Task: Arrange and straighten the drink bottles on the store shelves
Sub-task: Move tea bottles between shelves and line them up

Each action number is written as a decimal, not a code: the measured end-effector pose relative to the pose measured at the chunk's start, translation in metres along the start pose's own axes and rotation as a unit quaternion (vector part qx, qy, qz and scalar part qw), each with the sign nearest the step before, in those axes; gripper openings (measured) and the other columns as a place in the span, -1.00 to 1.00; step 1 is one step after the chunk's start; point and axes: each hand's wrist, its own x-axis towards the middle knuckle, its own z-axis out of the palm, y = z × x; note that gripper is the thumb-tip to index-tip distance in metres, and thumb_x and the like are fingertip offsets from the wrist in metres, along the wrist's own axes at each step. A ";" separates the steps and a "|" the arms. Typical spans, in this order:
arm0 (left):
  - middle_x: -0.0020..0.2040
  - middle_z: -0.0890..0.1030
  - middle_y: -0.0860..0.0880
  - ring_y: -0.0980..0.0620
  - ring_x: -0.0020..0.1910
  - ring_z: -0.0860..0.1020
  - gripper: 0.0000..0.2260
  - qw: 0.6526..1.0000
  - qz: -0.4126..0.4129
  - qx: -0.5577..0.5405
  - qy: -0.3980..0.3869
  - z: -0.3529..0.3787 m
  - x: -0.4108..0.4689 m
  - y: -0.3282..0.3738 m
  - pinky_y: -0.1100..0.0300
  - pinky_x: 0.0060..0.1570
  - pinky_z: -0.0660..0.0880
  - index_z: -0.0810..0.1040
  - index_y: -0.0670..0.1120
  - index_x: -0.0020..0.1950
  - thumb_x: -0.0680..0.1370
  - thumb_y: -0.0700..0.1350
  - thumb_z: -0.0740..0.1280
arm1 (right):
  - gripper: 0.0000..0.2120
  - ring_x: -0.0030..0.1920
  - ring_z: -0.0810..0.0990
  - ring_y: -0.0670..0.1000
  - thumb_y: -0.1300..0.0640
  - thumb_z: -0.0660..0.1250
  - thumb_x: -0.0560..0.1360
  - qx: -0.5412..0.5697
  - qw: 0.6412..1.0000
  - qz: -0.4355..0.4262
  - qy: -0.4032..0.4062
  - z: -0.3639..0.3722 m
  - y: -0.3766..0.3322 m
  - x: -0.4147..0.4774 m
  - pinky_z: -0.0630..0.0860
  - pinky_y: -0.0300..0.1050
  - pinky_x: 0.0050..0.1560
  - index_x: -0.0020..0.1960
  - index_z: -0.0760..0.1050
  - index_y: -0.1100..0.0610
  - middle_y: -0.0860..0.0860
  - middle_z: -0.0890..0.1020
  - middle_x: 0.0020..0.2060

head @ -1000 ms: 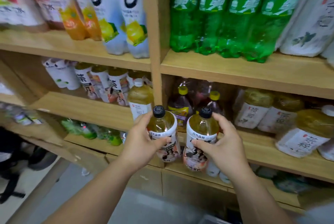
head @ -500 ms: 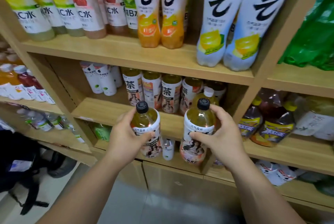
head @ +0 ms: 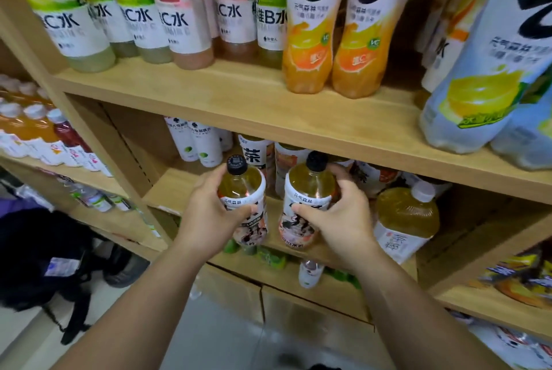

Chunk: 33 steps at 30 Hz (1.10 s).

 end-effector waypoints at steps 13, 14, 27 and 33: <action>0.14 0.49 0.06 0.03 0.14 0.53 -0.51 0.994 0.023 0.062 -0.084 -0.005 0.062 -0.019 0.13 0.09 0.56 0.50 0.00 0.28 0.43 -0.10 0.60 | -0.57 -0.14 0.57 -0.42 0.05 0.68 0.31 -0.045 0.999 0.004 -0.005 0.050 0.003 0.022 0.55 -0.37 -0.11 -0.09 0.45 -0.21 -0.30 0.60 -0.16; 0.13 0.50 0.05 0.02 0.12 0.55 -0.51 0.993 0.026 0.062 -0.102 -0.008 0.068 -0.021 0.02 0.11 0.59 0.50 0.01 0.29 0.42 -0.08 0.60 | -0.55 -0.15 0.56 -0.43 0.04 0.68 0.32 -0.047 0.999 0.010 -0.004 0.052 0.000 0.021 0.51 -0.42 -0.15 -0.09 0.42 -0.22 -0.31 0.58 -0.16; 0.25 0.62 0.18 0.22 0.22 0.58 -0.32 0.981 0.031 -0.064 -0.178 -0.004 0.069 -0.083 0.01 0.24 0.58 0.38 0.15 0.40 0.38 -0.06 0.63 | -0.17 0.27 0.53 -0.30 0.14 0.66 0.35 0.009 0.994 0.072 0.079 0.087 0.028 -0.019 0.49 -0.45 0.12 0.44 0.29 -0.21 -0.28 0.58 0.26; 0.21 0.57 0.18 0.16 0.21 0.55 -0.25 0.981 0.028 -0.072 -0.180 0.008 0.072 -0.094 0.17 0.18 0.50 0.31 0.05 0.46 0.38 -0.09 0.63 | -0.27 0.17 0.58 -0.29 0.13 0.63 0.39 -0.019 0.988 0.083 0.126 0.103 0.033 -0.009 0.51 -0.45 0.04 0.42 0.33 -0.11 -0.19 0.62 0.21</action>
